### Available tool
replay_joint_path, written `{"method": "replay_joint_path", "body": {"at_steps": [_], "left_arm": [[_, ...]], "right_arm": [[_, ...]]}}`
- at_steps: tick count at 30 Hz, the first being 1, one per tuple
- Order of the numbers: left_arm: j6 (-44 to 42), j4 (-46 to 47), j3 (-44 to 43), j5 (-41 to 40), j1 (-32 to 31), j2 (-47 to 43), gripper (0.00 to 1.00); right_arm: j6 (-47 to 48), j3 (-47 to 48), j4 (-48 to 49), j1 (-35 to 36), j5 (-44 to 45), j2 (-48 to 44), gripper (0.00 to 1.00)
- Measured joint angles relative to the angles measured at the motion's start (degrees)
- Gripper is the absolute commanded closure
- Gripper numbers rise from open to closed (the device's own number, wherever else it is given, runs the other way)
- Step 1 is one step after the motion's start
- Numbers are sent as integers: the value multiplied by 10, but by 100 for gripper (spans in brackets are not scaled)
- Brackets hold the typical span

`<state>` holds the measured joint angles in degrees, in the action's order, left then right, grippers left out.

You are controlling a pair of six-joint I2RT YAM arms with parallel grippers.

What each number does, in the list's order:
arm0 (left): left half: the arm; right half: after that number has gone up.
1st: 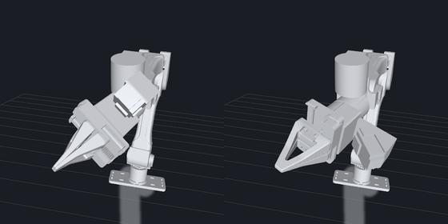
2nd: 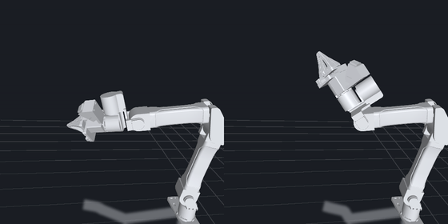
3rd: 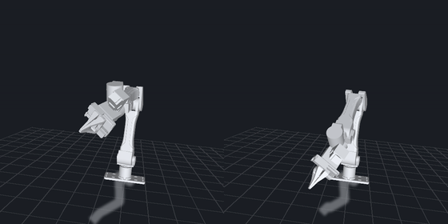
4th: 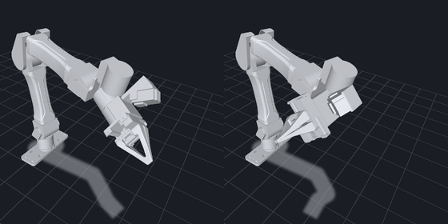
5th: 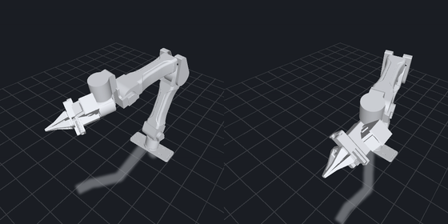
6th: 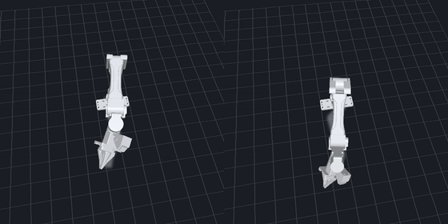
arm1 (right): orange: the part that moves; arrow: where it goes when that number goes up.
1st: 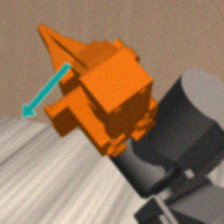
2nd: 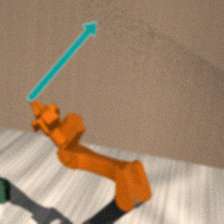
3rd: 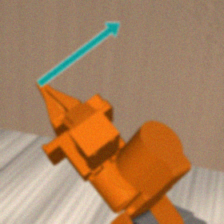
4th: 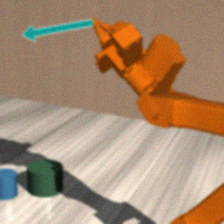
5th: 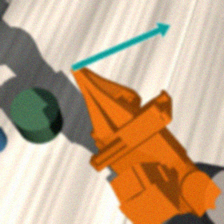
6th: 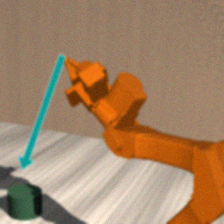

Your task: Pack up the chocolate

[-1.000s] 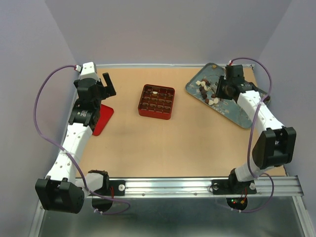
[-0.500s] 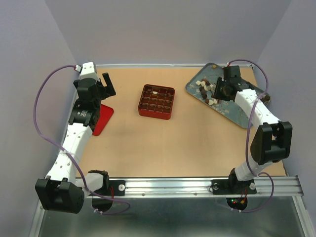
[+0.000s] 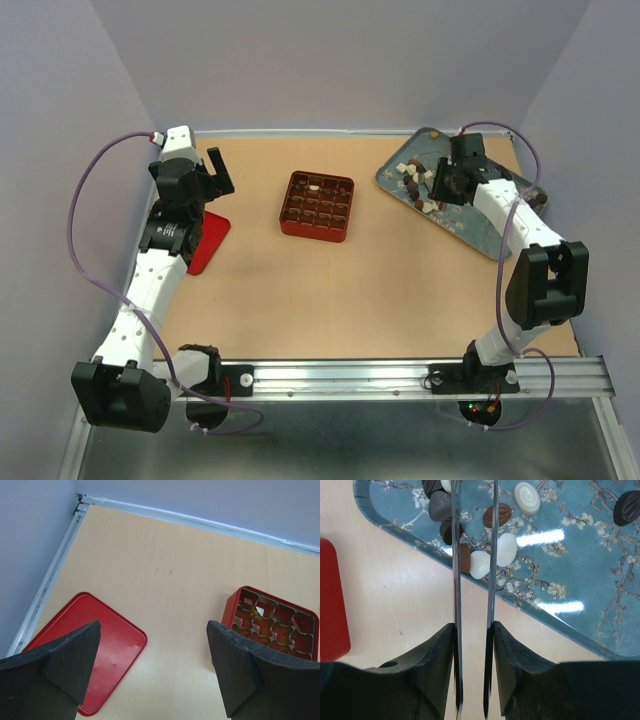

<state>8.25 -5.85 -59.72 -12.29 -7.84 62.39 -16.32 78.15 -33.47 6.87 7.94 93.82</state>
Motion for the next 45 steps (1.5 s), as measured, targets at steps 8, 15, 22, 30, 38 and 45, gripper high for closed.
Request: {"method": "replay_joint_path", "body": {"at_steps": [8,15,22,30,38,45], "left_arm": [[-2,0,0,-2,0,0,1],[-3,0,0,-2,0,0,1],[-3,0,0,-2,0,0,1],[-3,0,0,-2,0,0,1],[-3,0,0,-2,0,0,1],[-3,0,0,-2,0,0,1]], "right_arm": [[-2,1,6,0,-2,26,61],[-4,9,8,0,-5,34,70],[-4,22,8,0,-4,31,72],[3,58,-10,0,-5,-5,73],[7,69,-13,12,-33,-47,73],[2,70,-25,110,-58,-51,73]]}}
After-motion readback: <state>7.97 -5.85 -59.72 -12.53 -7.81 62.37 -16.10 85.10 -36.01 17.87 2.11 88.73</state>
